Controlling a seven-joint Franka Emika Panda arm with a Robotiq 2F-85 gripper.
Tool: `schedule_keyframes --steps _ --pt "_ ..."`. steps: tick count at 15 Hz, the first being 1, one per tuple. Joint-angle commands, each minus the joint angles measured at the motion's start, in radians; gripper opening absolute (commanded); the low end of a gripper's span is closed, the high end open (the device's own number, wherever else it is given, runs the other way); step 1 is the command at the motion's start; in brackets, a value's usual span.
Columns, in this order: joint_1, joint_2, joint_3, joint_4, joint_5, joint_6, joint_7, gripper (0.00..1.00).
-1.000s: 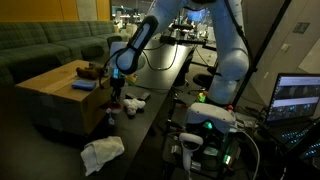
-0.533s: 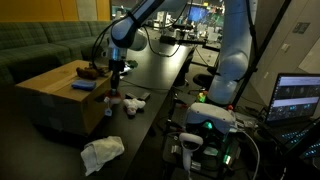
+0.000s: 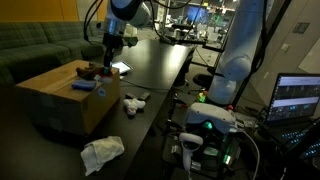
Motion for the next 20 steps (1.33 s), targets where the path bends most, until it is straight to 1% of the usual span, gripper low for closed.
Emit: schedule_keyframes --steps 1,4,7,11,12,16,19,20 --pt "0.074 0.036 -0.059 0.100 -0.048 0.032 0.021 0.02" --pt "0.107 0.104 -0.074 0.190 -0.106 0.076 0.048 0.02" --pt "0.128 0.211 -0.082 0.307 -0.189 0.111 0.104 0.02" --pt "0.159 0.374 -0.117 0.486 -0.330 0.160 0.231 0.02" --pt "0.164 0.412 -0.124 0.534 -0.349 0.153 0.252 0.02" --pt "0.212 0.595 -0.196 0.748 -0.465 0.147 0.378 0.02" --pt "0.232 0.713 -0.240 0.896 -0.502 0.120 0.445 0.02" --pt "0.247 0.761 -0.263 0.945 -0.524 0.128 0.472 0.02"
